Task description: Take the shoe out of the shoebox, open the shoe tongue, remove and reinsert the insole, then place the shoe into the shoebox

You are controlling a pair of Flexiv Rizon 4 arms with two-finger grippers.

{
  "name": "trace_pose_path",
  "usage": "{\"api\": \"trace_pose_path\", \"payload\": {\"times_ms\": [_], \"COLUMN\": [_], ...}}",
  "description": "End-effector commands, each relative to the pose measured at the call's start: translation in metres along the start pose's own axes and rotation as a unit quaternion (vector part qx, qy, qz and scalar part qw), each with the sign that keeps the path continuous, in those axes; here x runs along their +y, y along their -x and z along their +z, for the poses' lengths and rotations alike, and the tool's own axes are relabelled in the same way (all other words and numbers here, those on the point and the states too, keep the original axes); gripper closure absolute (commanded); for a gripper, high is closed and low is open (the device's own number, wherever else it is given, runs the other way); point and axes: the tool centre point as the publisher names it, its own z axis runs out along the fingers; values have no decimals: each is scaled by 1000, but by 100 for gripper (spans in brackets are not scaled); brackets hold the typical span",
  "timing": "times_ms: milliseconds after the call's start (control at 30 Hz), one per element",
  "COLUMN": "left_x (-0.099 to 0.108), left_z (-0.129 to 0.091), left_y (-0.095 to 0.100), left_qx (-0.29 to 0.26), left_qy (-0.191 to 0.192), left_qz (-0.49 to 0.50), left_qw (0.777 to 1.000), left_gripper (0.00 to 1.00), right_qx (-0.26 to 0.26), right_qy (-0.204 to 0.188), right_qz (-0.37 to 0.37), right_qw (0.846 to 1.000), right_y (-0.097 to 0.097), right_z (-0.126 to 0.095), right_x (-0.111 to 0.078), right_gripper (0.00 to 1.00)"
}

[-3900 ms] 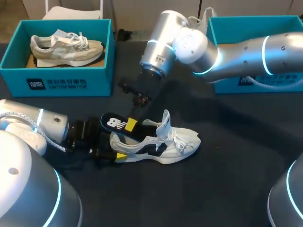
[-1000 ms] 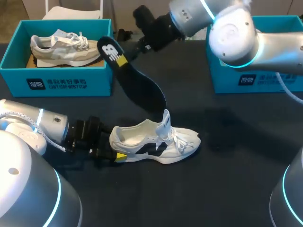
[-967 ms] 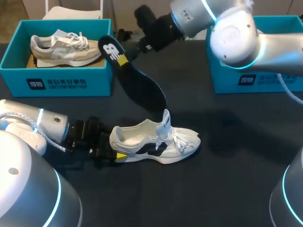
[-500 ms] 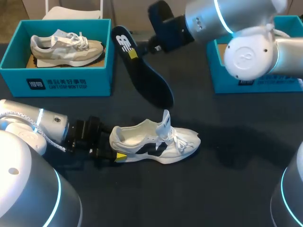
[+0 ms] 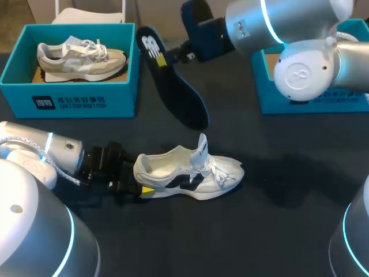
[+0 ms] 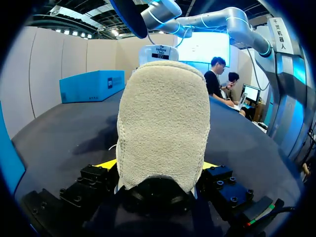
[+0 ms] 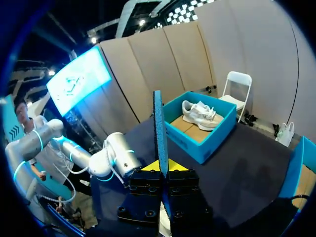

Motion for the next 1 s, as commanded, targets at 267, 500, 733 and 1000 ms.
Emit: {"api": "trace_pose_path", "payload": {"times_ms": [267, 500, 733, 1000], "left_x": [3, 3, 3, 3], "left_z": [2, 2, 2, 2], "left_y": [1, 1, 1, 1], "left_qx": [0, 0, 0, 0], "left_qy": [2, 2, 2, 2], "left_qz": [0, 0, 0, 0], "left_qw": [1000, 1000, 1000, 1000], "left_gripper": [100, 100, 100, 100], "right_qx": [64, 111, 133, 164], "right_qy": [16, 20, 75, 140], "right_qz": [19, 53, 93, 120], "right_qw": [998, 992, 984, 969], "right_y": [-7, -18, -27, -42], "right_z": [-39, -58, -74, -92], "right_x": [24, 41, 56, 66], "right_gripper": [100, 100, 100, 100]}}
